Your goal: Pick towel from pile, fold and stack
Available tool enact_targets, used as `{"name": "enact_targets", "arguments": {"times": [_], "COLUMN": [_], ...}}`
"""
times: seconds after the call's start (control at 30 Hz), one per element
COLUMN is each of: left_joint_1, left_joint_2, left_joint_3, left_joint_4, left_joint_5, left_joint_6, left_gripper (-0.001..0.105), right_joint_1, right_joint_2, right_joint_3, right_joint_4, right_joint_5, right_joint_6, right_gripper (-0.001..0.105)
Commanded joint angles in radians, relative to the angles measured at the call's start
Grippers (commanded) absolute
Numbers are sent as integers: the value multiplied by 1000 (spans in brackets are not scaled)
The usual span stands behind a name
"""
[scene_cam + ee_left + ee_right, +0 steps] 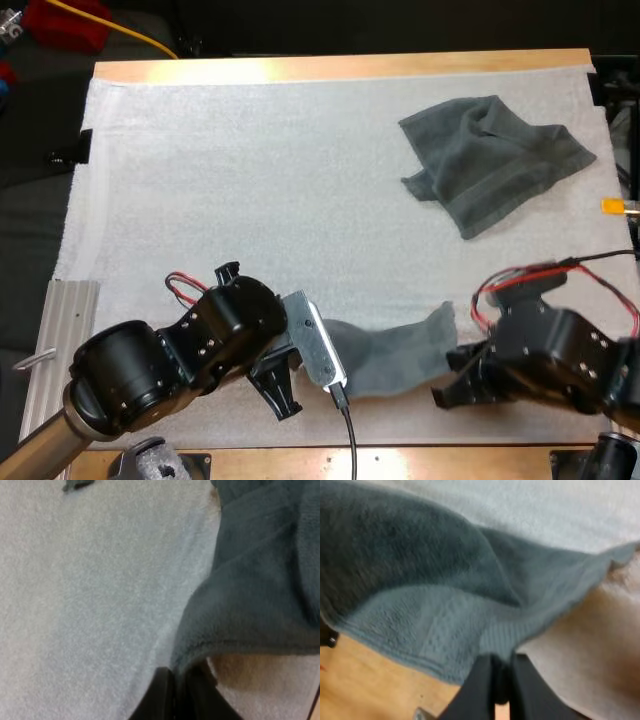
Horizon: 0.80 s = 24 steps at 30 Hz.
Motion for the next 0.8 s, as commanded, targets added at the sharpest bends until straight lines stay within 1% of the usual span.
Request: {"name": "enact_targets", "arguments": {"times": [0.0, 0.07, 0.13, 0.27, 0.33, 0.47, 0.6, 0.67, 0.77], "left_joint_1": [-18, -42, -70, -92, -91, -91, -91, -91, -91], "left_joint_2": [-10, -10, -10, -11, -11, 2, 36, 55, 78], "left_joint_3": [-11, -25, -55, -101, -104, -104, -103, -103, -103], "left_joint_4": [7, 23, 41, 72, 91, 108, 103, 103, 100], "left_joint_5": [-19, -37, -69, -73, -72, -68, -68, -79, -121], "left_joint_6": [-28, -38, -51, -75, -81, -78, -75, -75, -74], "left_gripper": [0, 0, 0, 0, 0, 0, 0, 0, 0], "right_joint_1": [20, 55, 85, 121, 132, 137, 137, 137, 136], "right_joint_2": [-12, -13, -13, -13, -11, -1, 1, 1, 1], "right_joint_3": [-18, -32, -47, -64, -63, -44, 1, 23, 52], "right_joint_4": [18, 29, 43, 58, 75, 100, 98, 93, 57], "right_joint_5": [25, 43, 62, 69, 69, 70, 110, 137, 151], "right_joint_6": [28, 51, 72, 110, 128, 133, 133, 133, 133], "right_gripper": [1, 1, 1, 1, 1, 1, 1, 1, 1]}}
